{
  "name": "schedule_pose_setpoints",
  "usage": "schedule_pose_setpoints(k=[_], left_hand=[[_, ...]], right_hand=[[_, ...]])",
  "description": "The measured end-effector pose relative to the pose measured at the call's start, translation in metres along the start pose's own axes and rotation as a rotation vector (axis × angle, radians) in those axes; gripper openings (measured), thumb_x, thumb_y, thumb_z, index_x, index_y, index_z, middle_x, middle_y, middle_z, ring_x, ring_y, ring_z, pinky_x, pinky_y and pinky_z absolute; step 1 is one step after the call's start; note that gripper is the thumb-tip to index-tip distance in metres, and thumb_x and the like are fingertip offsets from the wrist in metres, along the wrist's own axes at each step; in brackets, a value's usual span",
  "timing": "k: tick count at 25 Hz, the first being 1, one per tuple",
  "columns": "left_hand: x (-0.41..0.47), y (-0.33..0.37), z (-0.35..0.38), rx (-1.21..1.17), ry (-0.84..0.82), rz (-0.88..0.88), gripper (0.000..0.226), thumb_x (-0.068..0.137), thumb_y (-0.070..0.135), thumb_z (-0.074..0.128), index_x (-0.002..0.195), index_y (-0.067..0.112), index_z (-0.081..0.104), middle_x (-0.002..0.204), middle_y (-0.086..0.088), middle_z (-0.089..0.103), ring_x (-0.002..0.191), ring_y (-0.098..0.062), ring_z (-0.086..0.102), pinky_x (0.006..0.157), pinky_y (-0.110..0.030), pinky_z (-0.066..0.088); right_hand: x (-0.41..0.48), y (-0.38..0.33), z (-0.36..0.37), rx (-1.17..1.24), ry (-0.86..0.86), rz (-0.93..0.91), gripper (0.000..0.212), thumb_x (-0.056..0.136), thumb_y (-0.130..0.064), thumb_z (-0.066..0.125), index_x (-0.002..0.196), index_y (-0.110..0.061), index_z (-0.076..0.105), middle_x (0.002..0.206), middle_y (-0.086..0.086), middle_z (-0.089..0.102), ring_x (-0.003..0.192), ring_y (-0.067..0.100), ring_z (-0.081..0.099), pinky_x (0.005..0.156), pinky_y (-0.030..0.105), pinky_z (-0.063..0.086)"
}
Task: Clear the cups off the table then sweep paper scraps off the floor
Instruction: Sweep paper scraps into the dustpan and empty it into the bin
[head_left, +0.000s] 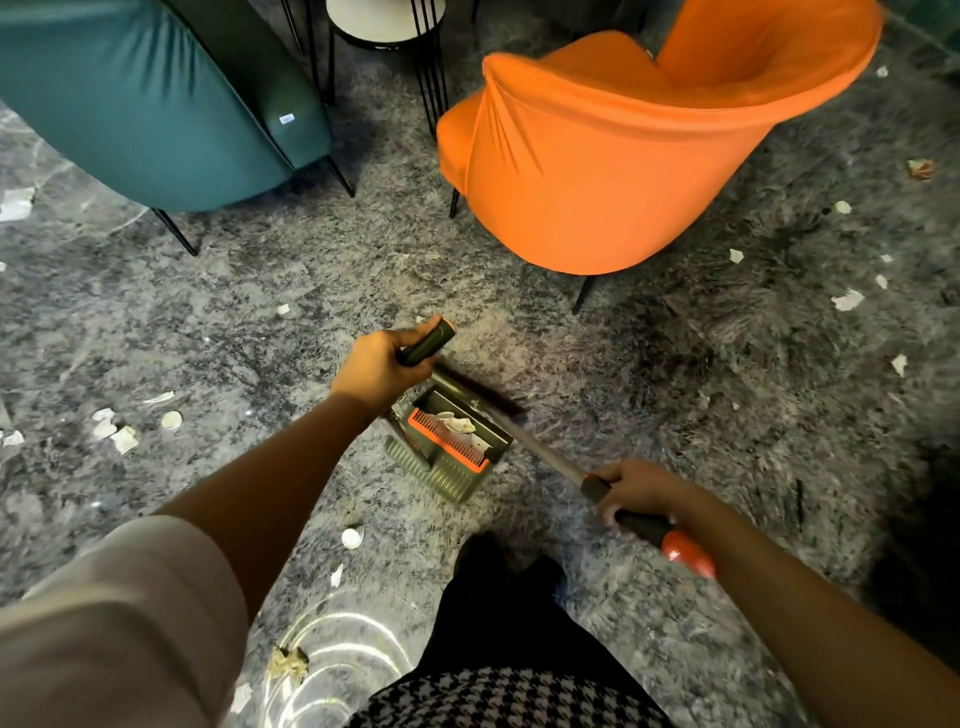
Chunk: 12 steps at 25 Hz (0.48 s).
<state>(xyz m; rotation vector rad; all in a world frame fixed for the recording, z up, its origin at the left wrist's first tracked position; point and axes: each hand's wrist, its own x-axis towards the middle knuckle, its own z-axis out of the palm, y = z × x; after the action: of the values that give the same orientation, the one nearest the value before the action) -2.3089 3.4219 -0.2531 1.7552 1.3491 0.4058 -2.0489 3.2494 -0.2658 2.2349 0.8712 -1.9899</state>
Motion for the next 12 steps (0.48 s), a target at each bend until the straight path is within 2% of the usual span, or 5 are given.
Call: schedule_pose_setpoints(k=[2, 5, 10, 12], left_hand=[[0.000, 0.000, -0.001, 0.023, 0.003, 0.007, 0.045, 0.082, 0.005, 0.069, 0.126, 0.015, 0.061, 0.109, -0.020, 0.068, 0.062, 0.002, 0.060, 0.046, -0.002, 0.040], [-0.002, -0.001, -0.001, 0.049, -0.012, 0.026, 0.043, 0.083, 0.006, 0.069, 0.125, 0.014, 0.062, 0.104, -0.021, 0.069, 0.056, 0.004, 0.057, 0.043, -0.004, 0.039], [-0.001, -0.003, -0.002, 0.040, -0.038, -0.005, 0.043, 0.084, 0.009, 0.068, 0.126, 0.015, 0.061, 0.117, -0.005, 0.067, 0.042, 0.007, 0.047, 0.043, -0.005, 0.040], [-0.005, -0.003, -0.004, -0.030, -0.037, 0.010, 0.046, 0.084, 0.003, 0.067, 0.128, 0.013, 0.058, 0.115, -0.010, 0.066, 0.040, 0.010, 0.049, 0.041, -0.004, 0.038]], right_hand=[[-0.019, 0.007, -0.021, 0.083, -0.042, -0.022, 0.051, 0.079, 0.015, 0.054, 0.125, -0.008, 0.054, 0.049, 0.007, 0.056, 0.035, 0.014, 0.052, 0.037, 0.019, 0.041], [-0.043, 0.014, -0.032, 0.112, -0.030, -0.078, 0.066, 0.079, 0.015, 0.055, 0.134, -0.020, 0.049, 0.046, 0.005, 0.057, 0.036, 0.015, 0.052, 0.037, 0.020, 0.041], [-0.045, -0.002, -0.016, -0.023, 0.080, -0.085, 0.065, 0.078, 0.014, 0.058, 0.138, -0.009, 0.046, 0.076, 0.012, 0.059, 0.033, 0.010, 0.053, 0.037, 0.018, 0.041], [-0.038, -0.008, -0.014, -0.064, 0.107, -0.066, 0.060, 0.078, 0.014, 0.058, 0.135, -0.003, 0.048, 0.077, 0.013, 0.057, 0.039, 0.013, 0.054, 0.039, 0.020, 0.042]])
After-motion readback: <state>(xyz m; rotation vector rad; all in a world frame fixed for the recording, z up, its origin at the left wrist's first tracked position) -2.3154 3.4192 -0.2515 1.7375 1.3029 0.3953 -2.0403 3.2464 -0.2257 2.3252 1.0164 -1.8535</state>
